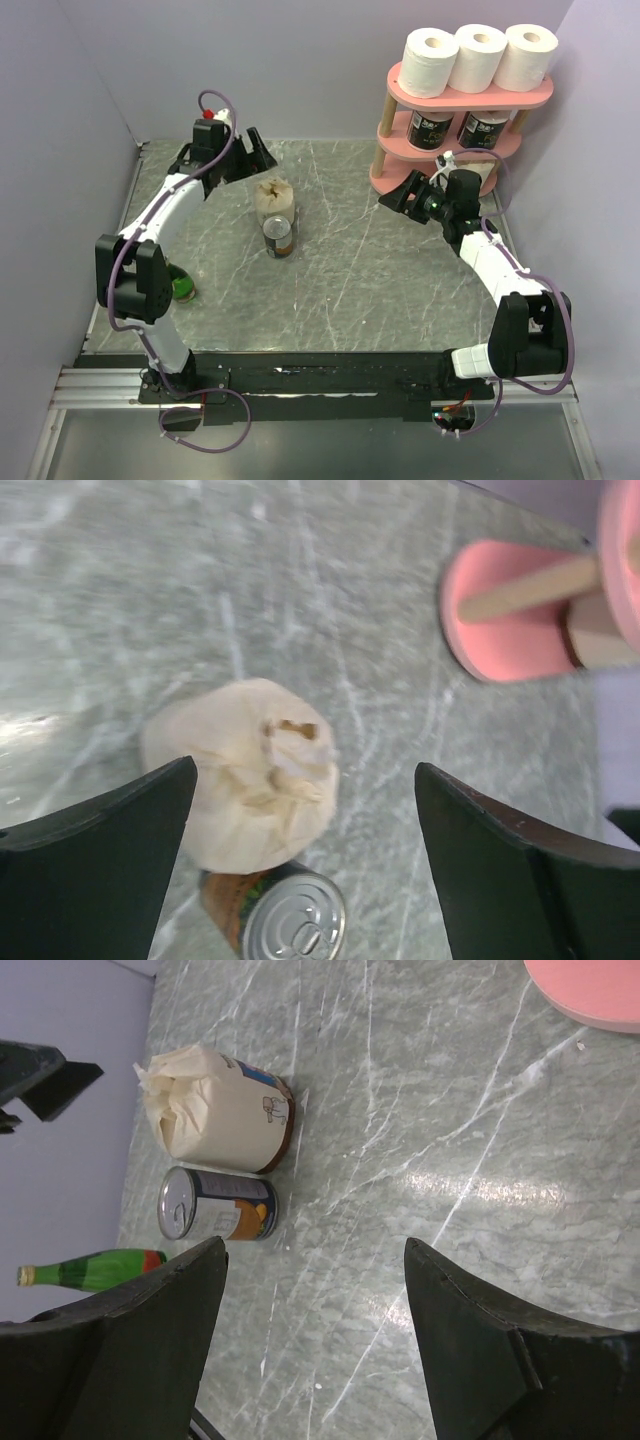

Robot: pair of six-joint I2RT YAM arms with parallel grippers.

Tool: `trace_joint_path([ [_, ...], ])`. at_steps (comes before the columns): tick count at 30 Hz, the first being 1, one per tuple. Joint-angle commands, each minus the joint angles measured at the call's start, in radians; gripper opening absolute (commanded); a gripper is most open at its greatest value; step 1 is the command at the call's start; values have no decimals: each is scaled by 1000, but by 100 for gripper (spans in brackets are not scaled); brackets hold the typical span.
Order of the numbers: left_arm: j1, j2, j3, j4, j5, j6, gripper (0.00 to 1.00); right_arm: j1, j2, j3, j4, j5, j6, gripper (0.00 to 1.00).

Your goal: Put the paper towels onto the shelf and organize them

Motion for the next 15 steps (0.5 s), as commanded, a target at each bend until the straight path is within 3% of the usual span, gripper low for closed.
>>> trace_joint_path([
  [1, -9, 20, 100, -150, -200, 25, 95, -5, -40, 2, 5, 5, -19, 79],
  [8, -31, 67, 74, -167, -278, 34, 87, -6, -51, -1, -1, 13, -28, 79],
  [15, -32, 114, 79, -164, -262, 34, 89, -5, -50, -1, 2, 15, -30, 79],
])
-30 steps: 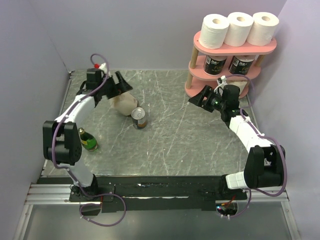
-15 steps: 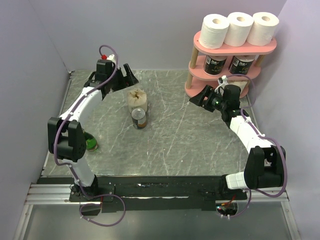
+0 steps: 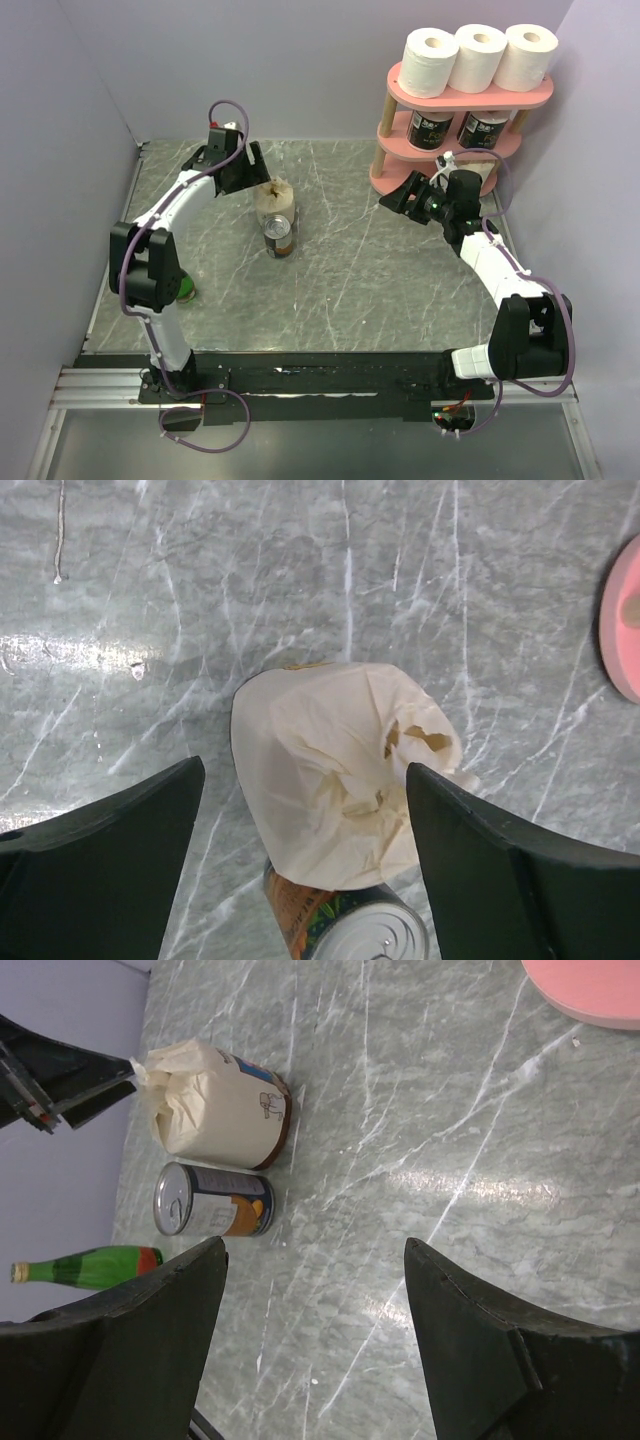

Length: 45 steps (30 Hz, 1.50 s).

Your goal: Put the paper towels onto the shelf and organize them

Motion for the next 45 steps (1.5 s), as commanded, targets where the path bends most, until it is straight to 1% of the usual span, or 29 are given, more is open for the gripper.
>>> trace_joint_path([
  [1, -3, 22, 7, 12, -3, 13, 90, -5, -36, -3, 21, 10, -14, 79],
  [4, -8, 42, 5, 13, 1, 12, 90, -6, -33, 0, 21, 10, -17, 79],
  [12, -29, 94, 7, 19, 14, 22, 84, -5, -24, 6, 19, 11, -20, 78],
  [13, -34, 102, 15, 16, 15, 30, 81, -6, -24, 6, 19, 13, -23, 78],
  [15, -46, 127, 41, 9, 21, 41, 76, -6, -24, 5, 19, 14, -22, 78],
  [16, -51, 134, 53, -2, 18, 48, 72, -5, -23, 6, 19, 14, -22, 78],
  [19, -68, 165, 91, -13, 21, 55, 65, -5, -24, 11, 15, 17, -22, 78],
  [22, -86, 177, 110, 8, 47, 58, 58, -5, -29, 15, 4, 26, -28, 78],
  [23, -100, 180, 119, 16, 57, 58, 57, -5, -29, 17, 3, 30, -28, 78],
  [26, -131, 194, 154, 41, 101, 64, 57, -6, -35, 20, -22, 43, -28, 78],
  [30, -183, 242, 242, 13, 121, 75, 57, -6, -49, 19, -51, 74, -25, 78],
  [32, -215, 272, 280, 3, 126, 75, 59, -16, -53, 15, -63, 86, -25, 78],
  [35, -262, 291, 292, 18, 138, 58, 61, -25, -61, 3, -77, 100, -14, 77],
  [41, -351, 311, 315, 56, 167, 24, 70, -33, -85, -14, -94, 119, 1, 77],
  [45, -358, 295, 317, 64, 173, -2, 79, -33, -96, -6, -105, 123, 5, 77],
])
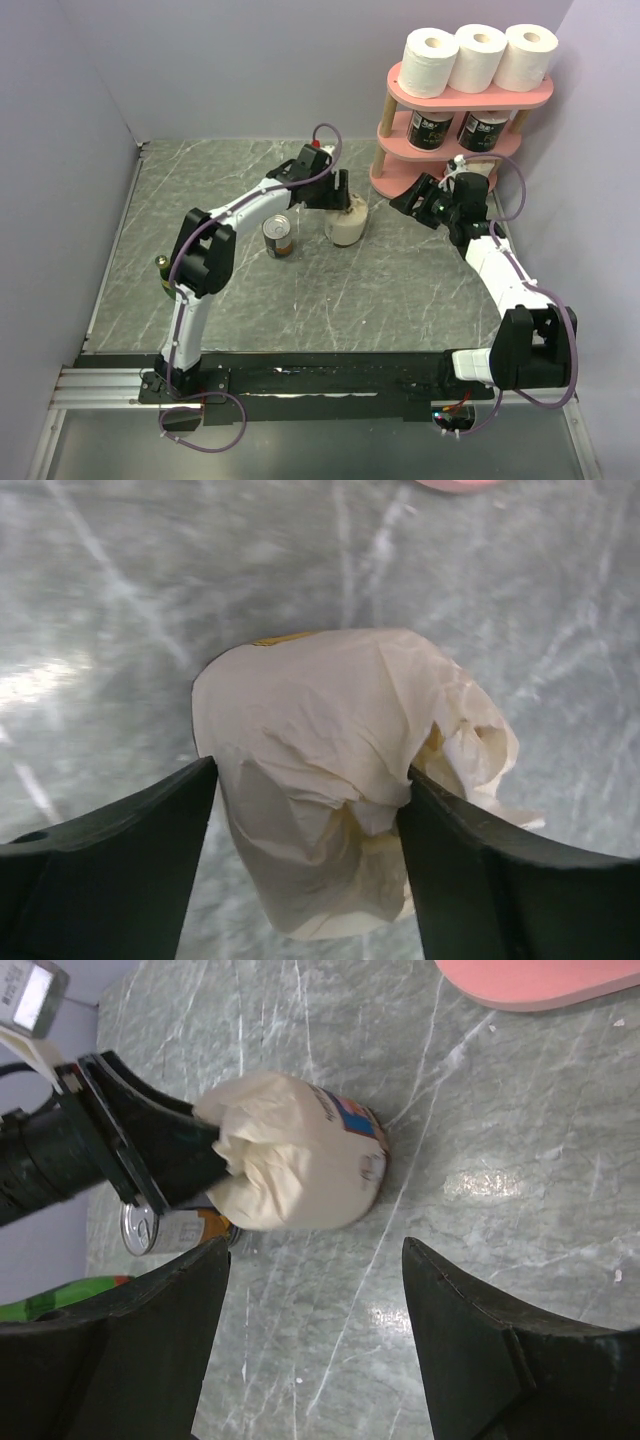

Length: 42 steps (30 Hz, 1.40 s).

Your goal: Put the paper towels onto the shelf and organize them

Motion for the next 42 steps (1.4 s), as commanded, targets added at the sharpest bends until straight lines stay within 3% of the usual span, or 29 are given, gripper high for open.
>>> trace_joint_path([
  [1, -7, -36, 46, 51, 38, -40, 85, -4, -41, -2, -6, 29, 11, 76],
  [8, -4, -164, -25, 85, 24, -28, 99, 17, 31, 82, -9, 28, 49, 75],
  [19, 16, -296, -51, -7, -6, 46, 99, 96, 280, 339, -115, 46, 26, 71],
  [24, 27, -382, -92, -67, -159, 139, 99, 163, 393, 454, -204, 112, 8, 71],
  [33, 27, -596, -374, -10, -347, 216, 96, 291, 494, 486, -356, 333, -47, 71],
  [42, 22, -754, -485, 48, -321, 196, 96, 346, 522, 558, -433, 433, -99, 71],
])
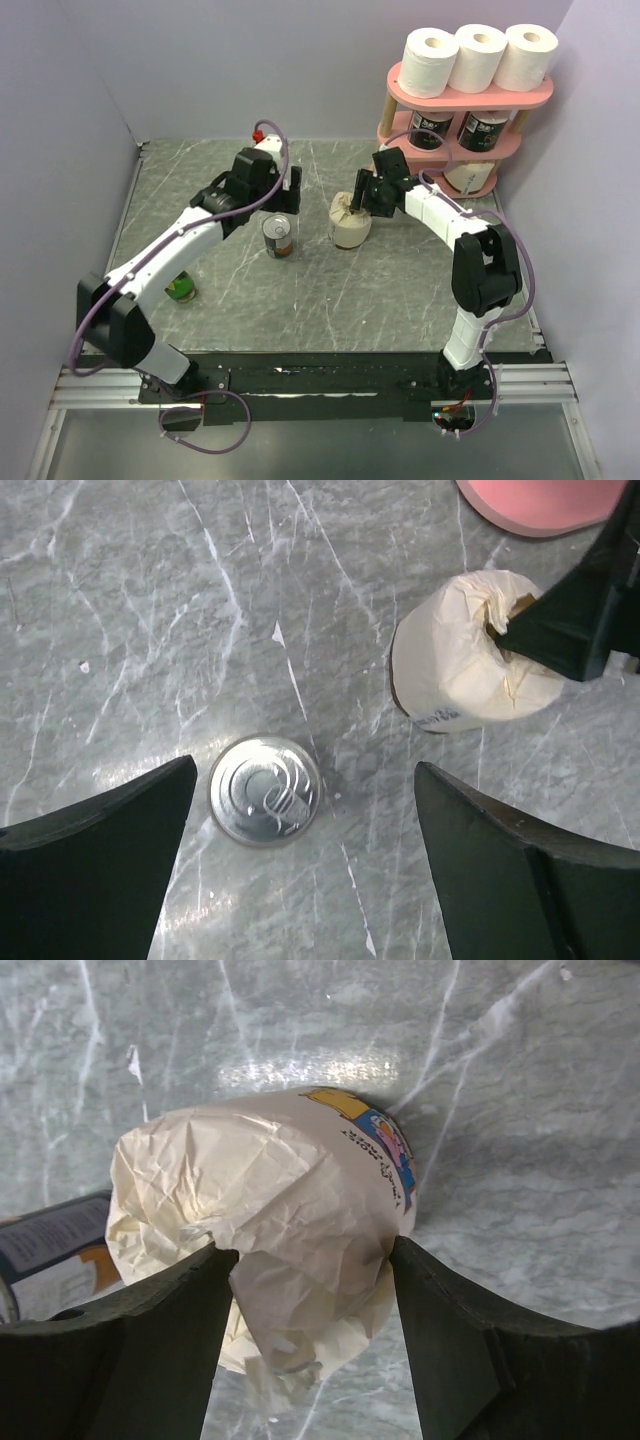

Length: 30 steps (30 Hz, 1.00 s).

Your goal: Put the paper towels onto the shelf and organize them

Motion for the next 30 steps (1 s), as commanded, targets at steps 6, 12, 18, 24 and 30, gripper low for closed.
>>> trace_joint_path([
  [6, -8, -155, -86, 98, -68, 8, 96, 20, -49, 149, -134, 47, -64, 74],
  [12, -11, -175, -94, 95, -120, 19, 96, 2, -120, 109, -116, 51, -70, 72],
  [18, -22, -170, -98, 97, -145, 25, 96, -52, -129, 57, -89, 21, -46, 64],
  [24, -25, -167, -97, 97, -143, 25, 96, -73, -120, 34, -56, -2, -36, 62],
  [30, -28, -162, -92, 91, -146, 25, 96, -72, -83, 28, -21, -48, -23, 62],
])
